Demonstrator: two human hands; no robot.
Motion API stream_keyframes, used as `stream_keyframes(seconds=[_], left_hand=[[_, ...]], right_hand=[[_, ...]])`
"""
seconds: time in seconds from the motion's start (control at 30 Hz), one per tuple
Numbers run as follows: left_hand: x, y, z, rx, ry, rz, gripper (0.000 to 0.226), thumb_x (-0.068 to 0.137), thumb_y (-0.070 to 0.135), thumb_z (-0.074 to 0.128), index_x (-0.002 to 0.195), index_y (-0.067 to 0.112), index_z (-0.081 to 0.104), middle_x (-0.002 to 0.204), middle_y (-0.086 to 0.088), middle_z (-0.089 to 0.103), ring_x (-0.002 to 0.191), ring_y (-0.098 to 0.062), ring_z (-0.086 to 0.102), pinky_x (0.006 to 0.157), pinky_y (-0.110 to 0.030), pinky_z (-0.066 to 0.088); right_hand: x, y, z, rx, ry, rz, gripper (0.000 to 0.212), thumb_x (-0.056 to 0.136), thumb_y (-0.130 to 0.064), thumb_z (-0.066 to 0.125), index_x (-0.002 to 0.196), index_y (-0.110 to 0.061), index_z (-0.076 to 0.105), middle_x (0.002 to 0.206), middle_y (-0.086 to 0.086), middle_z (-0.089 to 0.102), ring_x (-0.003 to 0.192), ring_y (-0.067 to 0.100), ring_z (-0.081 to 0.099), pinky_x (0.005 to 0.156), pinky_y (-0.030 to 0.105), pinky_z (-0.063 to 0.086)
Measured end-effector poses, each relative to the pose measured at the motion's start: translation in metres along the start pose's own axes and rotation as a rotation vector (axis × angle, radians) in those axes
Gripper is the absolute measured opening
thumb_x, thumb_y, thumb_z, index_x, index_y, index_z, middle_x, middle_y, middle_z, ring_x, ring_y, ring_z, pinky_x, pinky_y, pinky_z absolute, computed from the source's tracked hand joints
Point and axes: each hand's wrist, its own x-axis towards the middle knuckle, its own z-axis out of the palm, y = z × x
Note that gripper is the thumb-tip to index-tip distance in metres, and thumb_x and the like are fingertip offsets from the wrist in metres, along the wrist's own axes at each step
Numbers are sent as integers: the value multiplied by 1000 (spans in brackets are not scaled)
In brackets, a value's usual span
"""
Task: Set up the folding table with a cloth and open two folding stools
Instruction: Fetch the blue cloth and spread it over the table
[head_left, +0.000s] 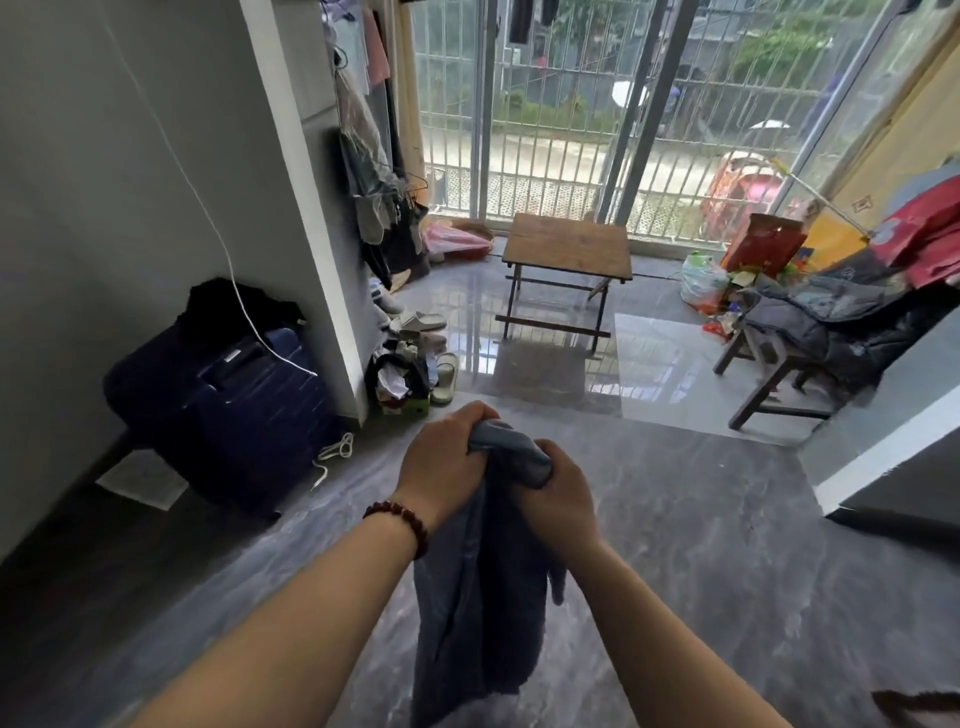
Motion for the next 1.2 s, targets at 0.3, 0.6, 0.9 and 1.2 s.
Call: stream_keyframes(seconds=[0.3,0.6,0.9,1.2], left_hand=[[90,-27,5,-123,-27,-69,25,81,8,57,101,21,62,91,4,66,88,-16,62,79,-27,49],[238,-55,8,-243,-142,-37,9,82,18,66,89,21,61,83,2,65,82,-17,62,74,-29,48],[362,-88,-16,-182,-200,91,21,82,2,58,99,15,57,91,1,58,85,-14,54,70,-13,33],[436,-110,2,-160,-346,102,28,81,2,58,99,20,50,86,5,54,82,-13,52,64,-13,32]], right_hand=[[86,33,12,-44,78,172,21,88,-4,48,78,-21,55,78,-1,60,72,18,56,56,16,39],[214,4,33,234,331,138,28,94,-1,46,84,-26,52,82,-12,58,74,-2,54,64,6,43],[337,-34,64,81,251,89,25,78,-5,67,96,-20,61,82,-19,61,70,-15,58,60,1,41],[415,-34,52,-57,340,136,16,86,3,52,96,-6,61,80,-4,55,71,6,51,56,-1,37]])
